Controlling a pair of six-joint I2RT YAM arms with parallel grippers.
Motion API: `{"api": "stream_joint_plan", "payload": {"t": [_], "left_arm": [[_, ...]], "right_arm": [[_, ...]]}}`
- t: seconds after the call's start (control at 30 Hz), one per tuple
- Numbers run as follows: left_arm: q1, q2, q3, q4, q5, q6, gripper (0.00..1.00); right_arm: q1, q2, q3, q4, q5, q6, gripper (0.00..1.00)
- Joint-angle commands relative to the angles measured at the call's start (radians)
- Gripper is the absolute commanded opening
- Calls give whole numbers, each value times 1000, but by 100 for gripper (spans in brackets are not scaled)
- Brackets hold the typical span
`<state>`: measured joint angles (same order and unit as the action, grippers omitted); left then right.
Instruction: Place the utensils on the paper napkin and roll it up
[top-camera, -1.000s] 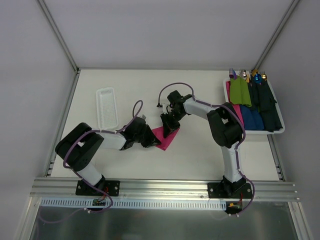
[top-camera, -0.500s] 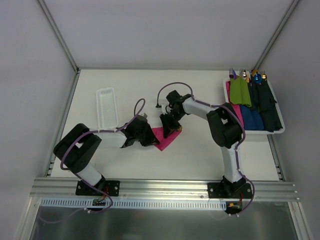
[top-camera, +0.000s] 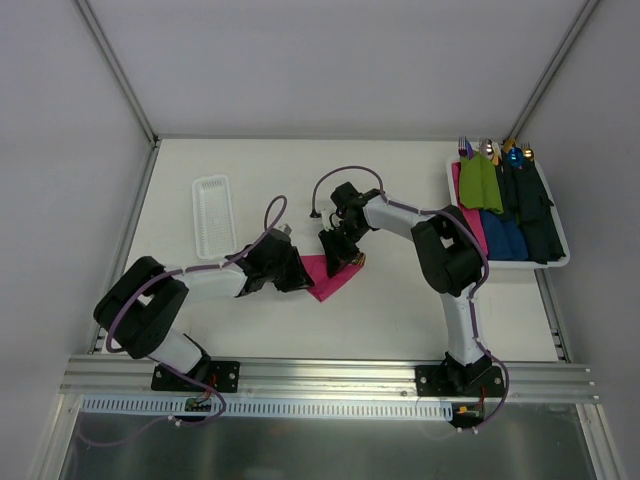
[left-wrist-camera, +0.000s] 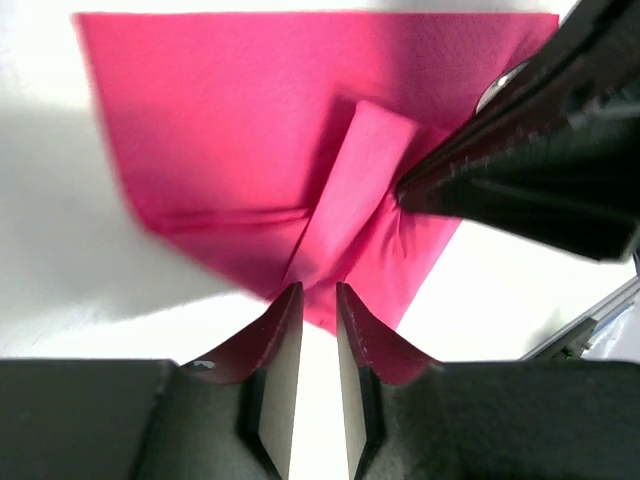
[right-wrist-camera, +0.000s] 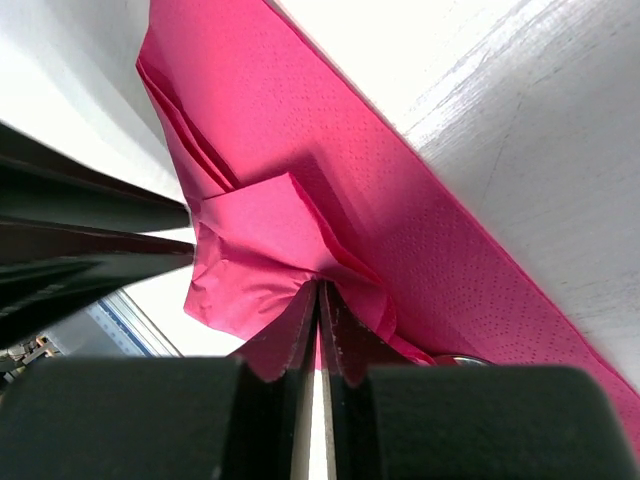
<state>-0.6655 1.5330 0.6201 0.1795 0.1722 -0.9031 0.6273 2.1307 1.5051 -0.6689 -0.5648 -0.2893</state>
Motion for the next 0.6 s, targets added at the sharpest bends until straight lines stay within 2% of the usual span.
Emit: {"api": "stream_joint_plan", "payload": {"t": [0.0,0.23,0.57], "left_arm": [[9,-124,-23,-97,-63,59,21],[3,-185,18,-86,-36,53,21],[-11,-51,18,3,-37,-3,17]], "right_arm": [[5,46,-5,-41,94,-25,7],[5,48,3,-43,82,-13,7],[5,58,7,-43,65,-4,7]]}}
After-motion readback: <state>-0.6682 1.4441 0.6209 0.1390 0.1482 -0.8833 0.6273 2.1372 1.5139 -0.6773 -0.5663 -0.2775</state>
